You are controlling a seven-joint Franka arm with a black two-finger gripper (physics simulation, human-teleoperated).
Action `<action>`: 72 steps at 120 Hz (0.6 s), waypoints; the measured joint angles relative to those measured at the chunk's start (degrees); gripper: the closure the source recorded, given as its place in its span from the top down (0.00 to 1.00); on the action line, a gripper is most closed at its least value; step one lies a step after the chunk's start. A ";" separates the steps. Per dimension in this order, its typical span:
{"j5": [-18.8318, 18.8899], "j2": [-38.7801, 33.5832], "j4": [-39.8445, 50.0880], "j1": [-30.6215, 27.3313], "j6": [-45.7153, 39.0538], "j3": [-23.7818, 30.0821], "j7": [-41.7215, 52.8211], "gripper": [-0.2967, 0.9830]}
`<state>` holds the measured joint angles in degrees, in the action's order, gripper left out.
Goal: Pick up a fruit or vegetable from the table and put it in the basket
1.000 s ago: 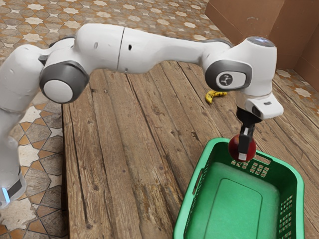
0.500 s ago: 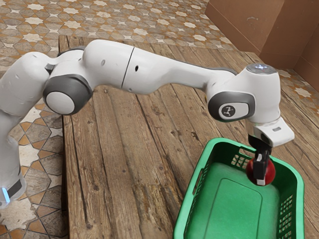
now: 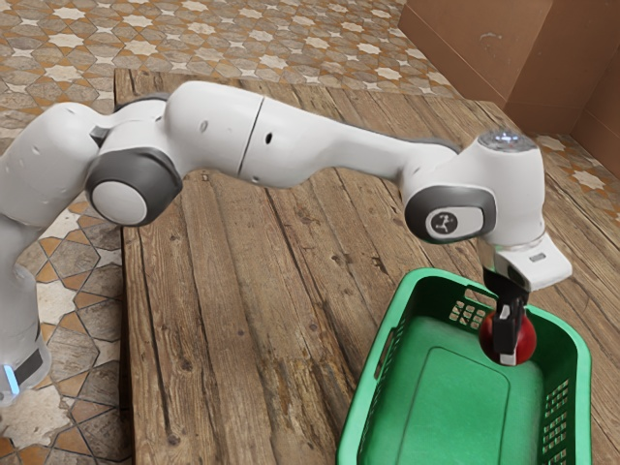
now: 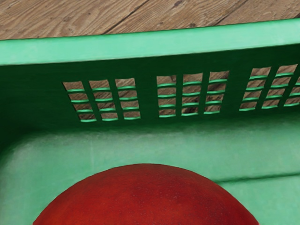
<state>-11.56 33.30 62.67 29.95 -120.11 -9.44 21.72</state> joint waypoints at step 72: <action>2.34 0.45 0.67 -0.59 3.53 0.07 -4.56 0.76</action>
<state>-9.21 33.76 63.35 29.36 -116.58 -9.37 17.17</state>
